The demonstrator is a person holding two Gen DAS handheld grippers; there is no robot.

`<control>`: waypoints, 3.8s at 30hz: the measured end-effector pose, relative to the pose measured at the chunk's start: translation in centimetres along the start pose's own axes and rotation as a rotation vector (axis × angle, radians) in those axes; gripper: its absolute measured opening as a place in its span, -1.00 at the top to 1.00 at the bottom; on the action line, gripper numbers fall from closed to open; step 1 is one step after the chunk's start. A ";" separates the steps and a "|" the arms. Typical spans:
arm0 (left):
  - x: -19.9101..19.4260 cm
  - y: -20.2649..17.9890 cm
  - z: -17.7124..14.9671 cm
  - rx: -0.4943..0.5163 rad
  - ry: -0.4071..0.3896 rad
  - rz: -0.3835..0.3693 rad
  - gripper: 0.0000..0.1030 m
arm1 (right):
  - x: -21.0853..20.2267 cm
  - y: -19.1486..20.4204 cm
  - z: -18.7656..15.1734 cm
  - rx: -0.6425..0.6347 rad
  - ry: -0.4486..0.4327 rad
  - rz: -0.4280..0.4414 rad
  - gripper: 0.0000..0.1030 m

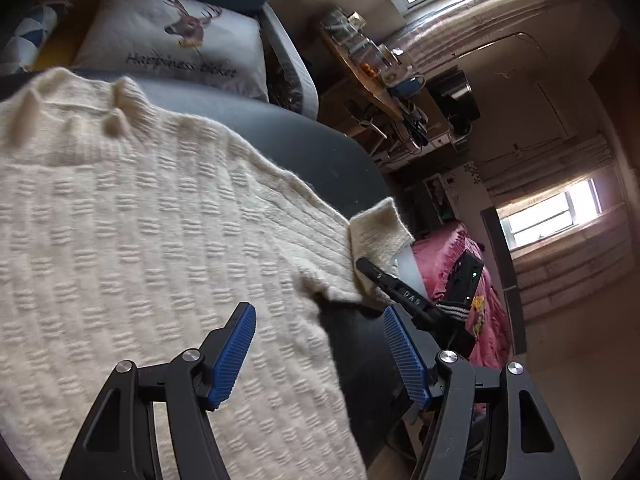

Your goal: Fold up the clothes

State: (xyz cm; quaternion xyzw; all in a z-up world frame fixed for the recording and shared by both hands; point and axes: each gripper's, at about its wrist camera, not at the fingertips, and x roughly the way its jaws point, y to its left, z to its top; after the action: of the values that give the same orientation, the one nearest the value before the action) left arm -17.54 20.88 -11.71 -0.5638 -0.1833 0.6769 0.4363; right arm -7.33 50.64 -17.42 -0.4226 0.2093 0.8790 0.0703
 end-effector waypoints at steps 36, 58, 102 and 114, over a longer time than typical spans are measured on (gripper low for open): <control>15.9 -5.3 7.1 0.063 0.185 0.095 0.85 | -5.3 0.0 -2.9 -0.083 -0.133 -0.036 0.42; -9.8 -8.2 11.5 0.174 -0.325 0.032 0.85 | 3.9 2.1 -4.8 0.932 -0.014 0.976 -0.82; -18.4 23.1 -2.9 -0.205 -0.328 0.357 0.83 | 4.5 7.7 -2.7 0.553 0.062 0.584 -0.80; -23.4 22.5 -3.1 -0.322 -0.422 0.456 0.74 | 1.2 2.1 -5.4 0.689 0.030 0.662 -0.80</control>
State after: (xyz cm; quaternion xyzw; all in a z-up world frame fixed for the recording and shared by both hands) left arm -23.67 -11.00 -15.16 -0.4994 -0.2434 0.8209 0.1320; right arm -4.90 46.40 -20.69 -0.2978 0.6130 0.7274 -0.0804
